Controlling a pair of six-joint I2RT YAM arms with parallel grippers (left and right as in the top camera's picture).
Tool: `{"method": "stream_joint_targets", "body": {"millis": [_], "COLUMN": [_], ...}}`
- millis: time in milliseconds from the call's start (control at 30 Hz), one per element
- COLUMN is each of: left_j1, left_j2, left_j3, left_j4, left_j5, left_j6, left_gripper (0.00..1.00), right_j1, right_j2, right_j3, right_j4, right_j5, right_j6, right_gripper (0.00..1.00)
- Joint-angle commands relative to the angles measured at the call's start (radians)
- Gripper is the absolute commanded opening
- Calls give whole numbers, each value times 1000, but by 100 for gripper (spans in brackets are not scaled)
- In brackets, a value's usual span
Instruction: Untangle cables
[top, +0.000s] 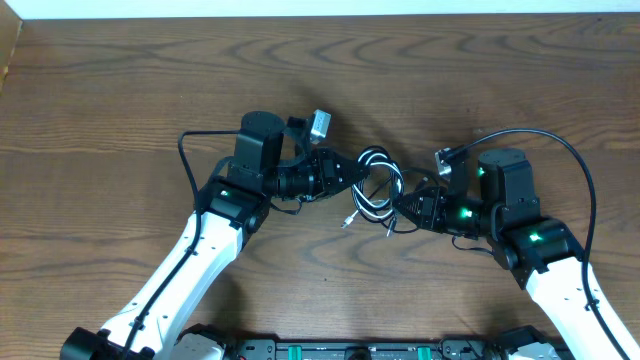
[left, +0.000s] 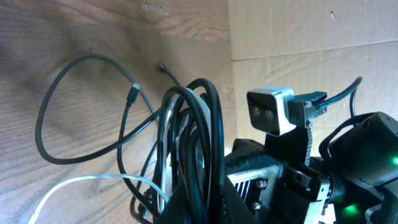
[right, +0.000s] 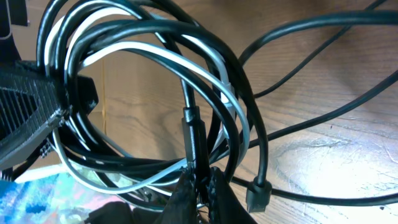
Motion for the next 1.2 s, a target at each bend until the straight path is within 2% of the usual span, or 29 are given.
{"method": "stream_joint_targets", "body": {"millis": [0, 533, 833, 1167], "left_j1": [6, 5, -2, -84], "left_j2": [5, 5, 5, 5], "left_j3": [13, 13, 13, 13], "left_j4": [6, 7, 11, 108], "left_j5": [24, 70, 74, 78], "left_j6": [-6, -5, -5, -6], "left_gripper": [8, 8, 8, 8], "right_j1": [-8, -8, -7, -7], "right_j2": [0, 5, 54, 120], "right_j3": [13, 13, 13, 13], "right_j4": [10, 134, 145, 249], "right_j5": [-20, -21, -21, -11], "right_j6": [-2, 41, 51, 66], "right_gripper": [1, 1, 1, 1]}}
